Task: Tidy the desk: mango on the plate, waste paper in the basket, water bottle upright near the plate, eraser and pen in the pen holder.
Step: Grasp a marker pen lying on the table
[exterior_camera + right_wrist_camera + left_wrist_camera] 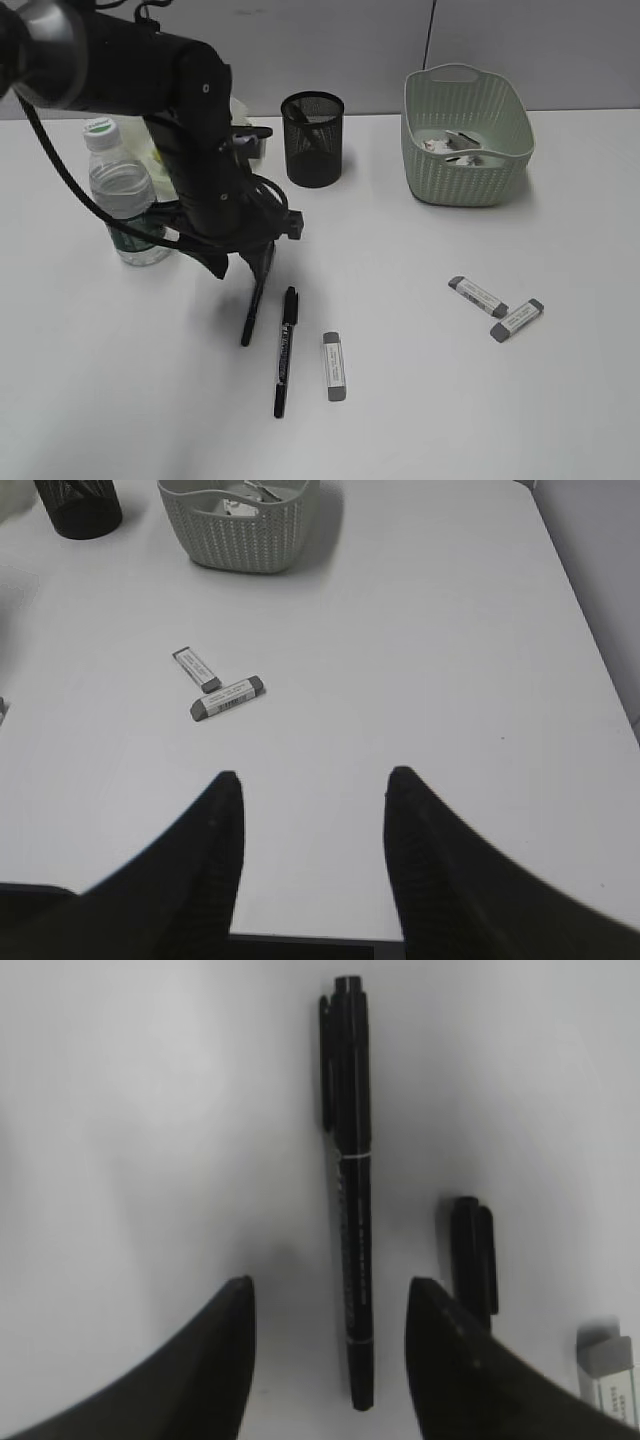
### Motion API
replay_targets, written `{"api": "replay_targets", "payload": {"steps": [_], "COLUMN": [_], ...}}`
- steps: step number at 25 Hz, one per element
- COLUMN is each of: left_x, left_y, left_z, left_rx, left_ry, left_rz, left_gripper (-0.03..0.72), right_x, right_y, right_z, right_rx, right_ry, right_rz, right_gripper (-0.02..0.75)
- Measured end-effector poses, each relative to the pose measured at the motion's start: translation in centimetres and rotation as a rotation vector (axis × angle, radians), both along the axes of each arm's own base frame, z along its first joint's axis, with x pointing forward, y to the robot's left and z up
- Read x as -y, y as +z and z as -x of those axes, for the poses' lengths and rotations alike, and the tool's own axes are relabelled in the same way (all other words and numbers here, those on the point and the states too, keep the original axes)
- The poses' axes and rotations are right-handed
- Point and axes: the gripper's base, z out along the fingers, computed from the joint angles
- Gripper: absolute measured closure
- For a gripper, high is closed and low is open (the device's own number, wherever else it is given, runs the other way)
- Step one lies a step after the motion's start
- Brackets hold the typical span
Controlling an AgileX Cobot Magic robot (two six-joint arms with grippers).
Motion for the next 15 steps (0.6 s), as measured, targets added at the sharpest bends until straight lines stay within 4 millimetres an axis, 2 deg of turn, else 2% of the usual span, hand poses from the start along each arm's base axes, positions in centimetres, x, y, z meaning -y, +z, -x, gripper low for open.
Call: {"api": "replay_targets", "payload": {"steps": [15], "left_x": [0.8], "left_y": [-1.0], "left_z": [-0.3], "left_rx": [0.037], "left_ry": [-0.012], "left_rz": [0.017], "left_gripper": [0.321], "right_x": [0.0], "right_y": [0.0], "right_z": [0.0], "right_rx": [0.001], "right_ry": [0.0], "right_rz": [0.0], "right_gripper": [0.365]}}
